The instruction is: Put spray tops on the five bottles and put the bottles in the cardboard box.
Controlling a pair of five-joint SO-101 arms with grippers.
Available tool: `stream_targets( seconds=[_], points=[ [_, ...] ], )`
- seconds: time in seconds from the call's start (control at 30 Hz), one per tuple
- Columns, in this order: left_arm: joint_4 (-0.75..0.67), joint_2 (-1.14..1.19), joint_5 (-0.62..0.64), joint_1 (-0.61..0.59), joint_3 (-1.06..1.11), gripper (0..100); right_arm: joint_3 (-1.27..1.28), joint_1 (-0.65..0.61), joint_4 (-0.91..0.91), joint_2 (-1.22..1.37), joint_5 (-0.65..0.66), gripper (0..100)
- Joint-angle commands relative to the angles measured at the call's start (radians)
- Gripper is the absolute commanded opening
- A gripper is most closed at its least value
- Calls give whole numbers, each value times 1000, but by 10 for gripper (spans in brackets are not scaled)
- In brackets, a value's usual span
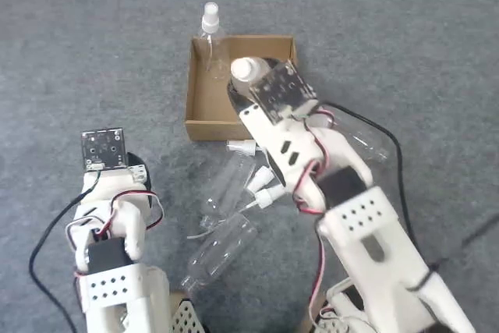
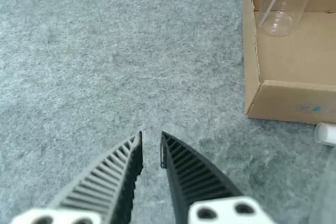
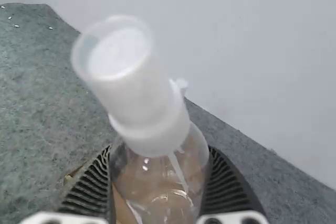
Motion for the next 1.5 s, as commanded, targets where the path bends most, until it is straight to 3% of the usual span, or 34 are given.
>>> stream_targets(
  seconds=[0.0,0.5,0.8,1.3,1.47],
  points=[
    [-35,-18,-8,3,-16,58,-104,-19,-71,47,-64,6],
    [-35,-18,-9,3,-15,59,-416,-21,-127,460,-273,6],
    [-35,-18,-11,3,-15,59,-535,-21,-291,725,-275,6],
    [-35,-18,-11,3,-13,59,-798,-38,-292,1092,-278,6],
    [-32,-18,-11,3,-13,59,-879,-53,-292,1181,-348,7]
  ],
)
